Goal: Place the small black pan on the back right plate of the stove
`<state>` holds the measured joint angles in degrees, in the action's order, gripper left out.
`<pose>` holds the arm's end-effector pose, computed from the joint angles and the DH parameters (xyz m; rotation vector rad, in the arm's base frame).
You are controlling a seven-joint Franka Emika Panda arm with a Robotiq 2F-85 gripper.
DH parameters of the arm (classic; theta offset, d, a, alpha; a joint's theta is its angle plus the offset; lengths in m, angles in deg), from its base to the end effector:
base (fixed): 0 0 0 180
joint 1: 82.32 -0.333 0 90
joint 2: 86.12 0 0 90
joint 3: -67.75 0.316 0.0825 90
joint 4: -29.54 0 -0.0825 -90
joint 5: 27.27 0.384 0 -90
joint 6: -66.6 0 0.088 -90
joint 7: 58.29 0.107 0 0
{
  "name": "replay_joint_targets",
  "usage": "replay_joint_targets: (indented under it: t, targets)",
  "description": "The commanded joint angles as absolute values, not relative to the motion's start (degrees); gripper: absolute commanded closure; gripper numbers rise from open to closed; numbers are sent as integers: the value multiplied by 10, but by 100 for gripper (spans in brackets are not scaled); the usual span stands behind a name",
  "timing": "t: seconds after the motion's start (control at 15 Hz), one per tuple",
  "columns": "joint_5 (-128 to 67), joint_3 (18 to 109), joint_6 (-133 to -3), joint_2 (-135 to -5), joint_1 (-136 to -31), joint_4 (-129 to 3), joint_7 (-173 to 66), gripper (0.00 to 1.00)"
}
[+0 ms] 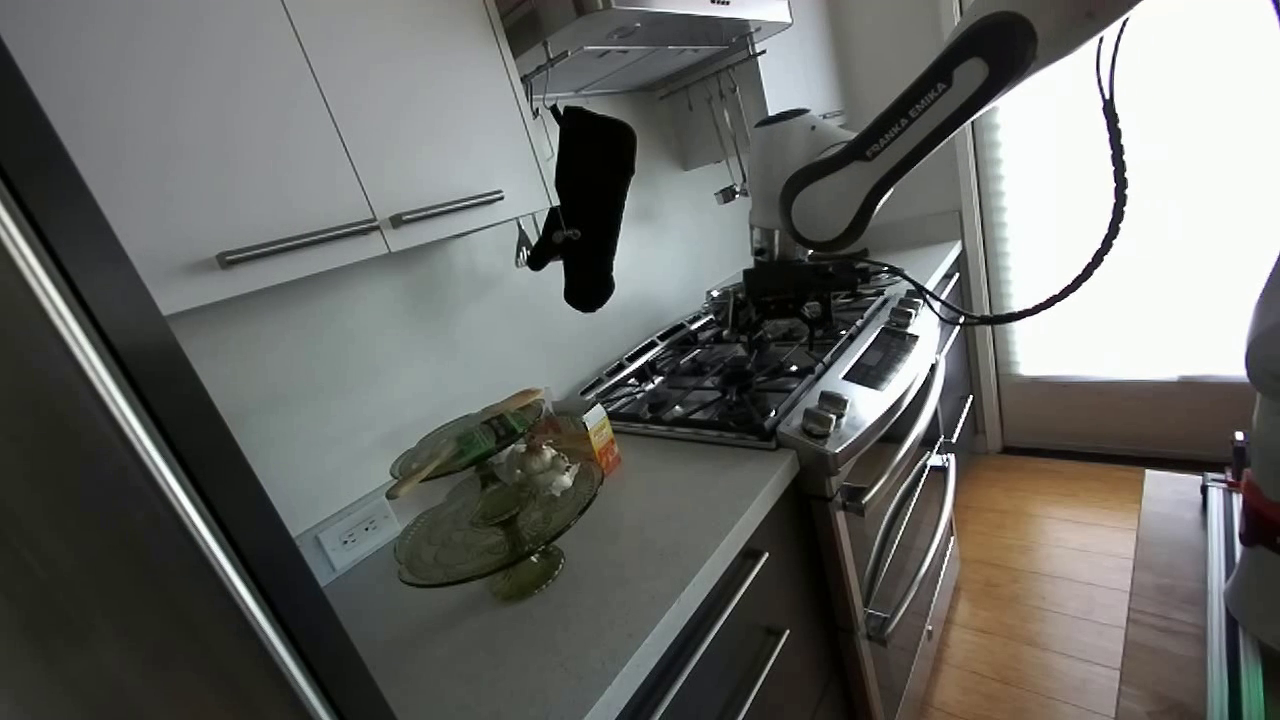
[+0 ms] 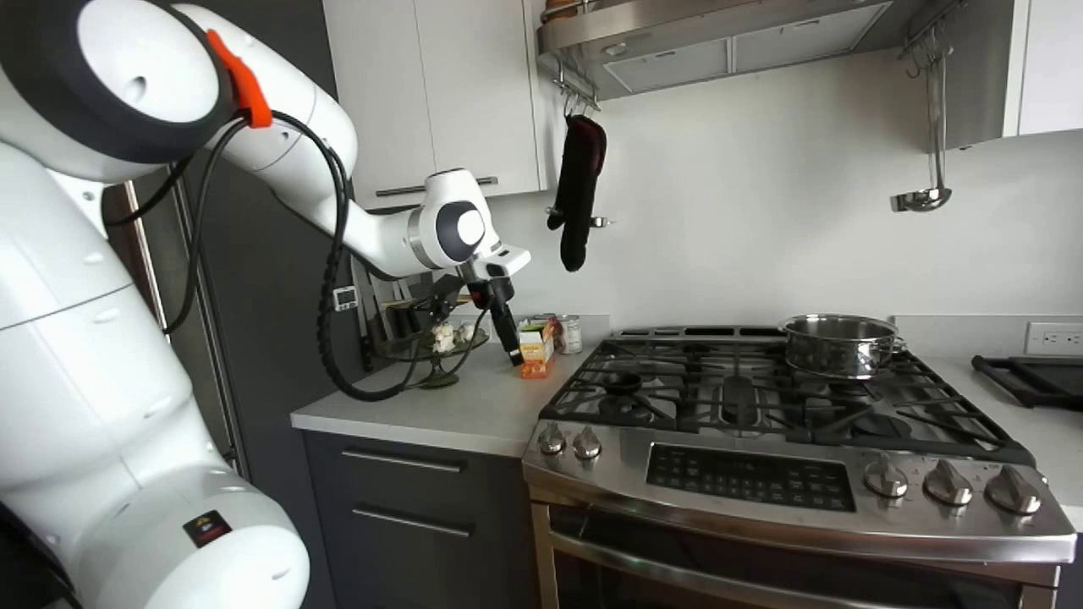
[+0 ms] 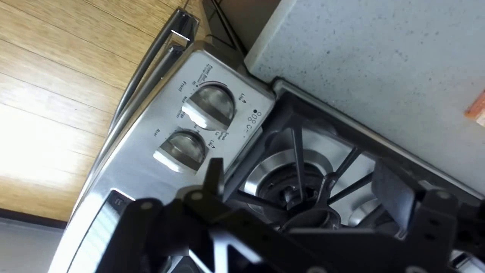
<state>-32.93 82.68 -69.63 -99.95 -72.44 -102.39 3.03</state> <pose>0.4980 0.0480 0.4731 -2.7333 1.3524 -0.5129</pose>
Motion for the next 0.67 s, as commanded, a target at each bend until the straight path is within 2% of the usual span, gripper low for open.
replay_joint_targets:
  t: [0.0,0.4,0.6]
  targets:
    - [-343,798,-699,-989,-754,-1017,43,0]
    - [-344,797,-701,-982,-756,-1008,47,0]
    - [-370,785,-696,-926,-750,-963,70,0]
